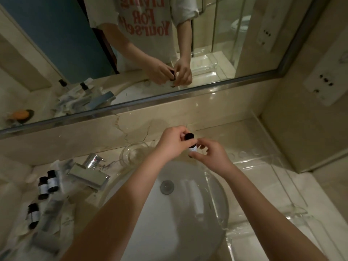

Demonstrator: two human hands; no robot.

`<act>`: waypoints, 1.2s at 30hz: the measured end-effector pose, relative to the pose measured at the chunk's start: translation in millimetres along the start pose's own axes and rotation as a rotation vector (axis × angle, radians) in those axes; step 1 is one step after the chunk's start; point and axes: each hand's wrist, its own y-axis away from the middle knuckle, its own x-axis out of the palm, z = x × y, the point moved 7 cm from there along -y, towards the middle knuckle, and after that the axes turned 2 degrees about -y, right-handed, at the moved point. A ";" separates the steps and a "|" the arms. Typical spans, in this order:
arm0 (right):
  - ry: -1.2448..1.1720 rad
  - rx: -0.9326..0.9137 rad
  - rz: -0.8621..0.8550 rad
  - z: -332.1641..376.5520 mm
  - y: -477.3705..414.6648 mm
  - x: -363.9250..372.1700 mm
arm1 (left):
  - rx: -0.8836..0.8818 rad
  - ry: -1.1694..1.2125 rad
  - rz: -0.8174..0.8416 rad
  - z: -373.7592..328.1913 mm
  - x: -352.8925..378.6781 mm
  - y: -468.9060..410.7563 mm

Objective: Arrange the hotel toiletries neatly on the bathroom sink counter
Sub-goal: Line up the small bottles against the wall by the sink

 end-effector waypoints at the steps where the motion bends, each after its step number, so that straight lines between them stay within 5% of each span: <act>1: 0.013 0.014 -0.008 -5.2 -2.2 -5.7 | 0.005 0.011 -0.014 -2.6 4.4 -5.1; 5: -0.003 0.133 -0.169 -43.3 -15.6 -45.0 | -0.013 -0.008 -0.052 -0.5 24.9 -28.6; 15: -0.051 0.388 -0.416 -122.4 -57.8 -138.6 | 0.119 -0.595 0.203 6.5 104.9 -66.0; 36: -0.035 0.337 -0.287 -148.5 -85.5 -166.3 | 0.133 -0.730 0.216 6.1 111.2 -78.7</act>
